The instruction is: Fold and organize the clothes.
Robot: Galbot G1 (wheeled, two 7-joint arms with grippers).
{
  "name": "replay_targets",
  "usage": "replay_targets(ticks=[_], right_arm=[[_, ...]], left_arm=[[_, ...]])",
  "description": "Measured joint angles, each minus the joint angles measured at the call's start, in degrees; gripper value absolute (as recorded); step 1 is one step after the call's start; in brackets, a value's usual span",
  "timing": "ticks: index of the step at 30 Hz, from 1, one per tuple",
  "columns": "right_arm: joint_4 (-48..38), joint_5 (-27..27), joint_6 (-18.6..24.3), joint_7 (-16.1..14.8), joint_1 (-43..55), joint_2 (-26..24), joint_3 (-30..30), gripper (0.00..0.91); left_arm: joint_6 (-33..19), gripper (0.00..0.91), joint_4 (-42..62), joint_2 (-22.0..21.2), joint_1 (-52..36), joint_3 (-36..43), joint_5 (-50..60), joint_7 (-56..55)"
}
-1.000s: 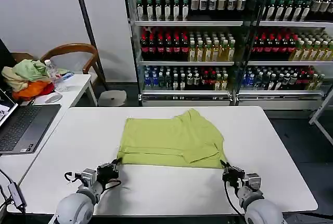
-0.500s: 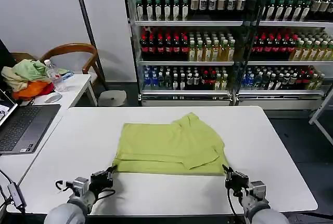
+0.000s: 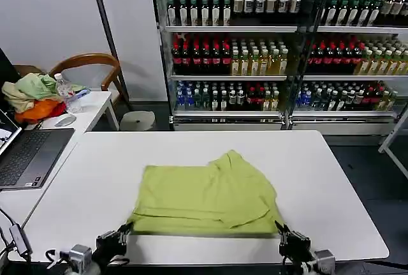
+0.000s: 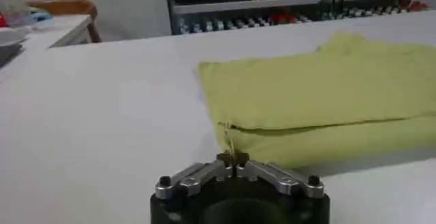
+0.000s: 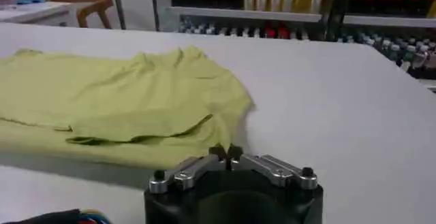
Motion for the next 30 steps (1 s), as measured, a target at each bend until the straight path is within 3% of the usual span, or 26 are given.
replay_targets(ticks=[9,15,21,30], right_arm=[[3.87,-1.56,-0.45,0.07,-3.77,-0.56,2.35,0.907],[6.06,0.21,-1.57,0.14,-2.38,-1.64,4.94,0.907],[3.28,3.36,-3.76,1.33,7.42,-2.03,2.65,0.907],[-10.14,7.02,-7.95,4.23,28.57,0.05,-7.04,0.907]], left_arm=[[1.15,0.907,-4.07,0.79,3.86,-2.44,1.69,-0.23],[2.34,0.907,-7.82,1.84,3.60,-4.42,1.59,-0.23],[2.06,0.907,-7.21,3.34,-1.40,-3.40,-0.22,0.18],[0.89,0.907,2.93,5.14,-15.25,2.85,-1.79,0.91]])
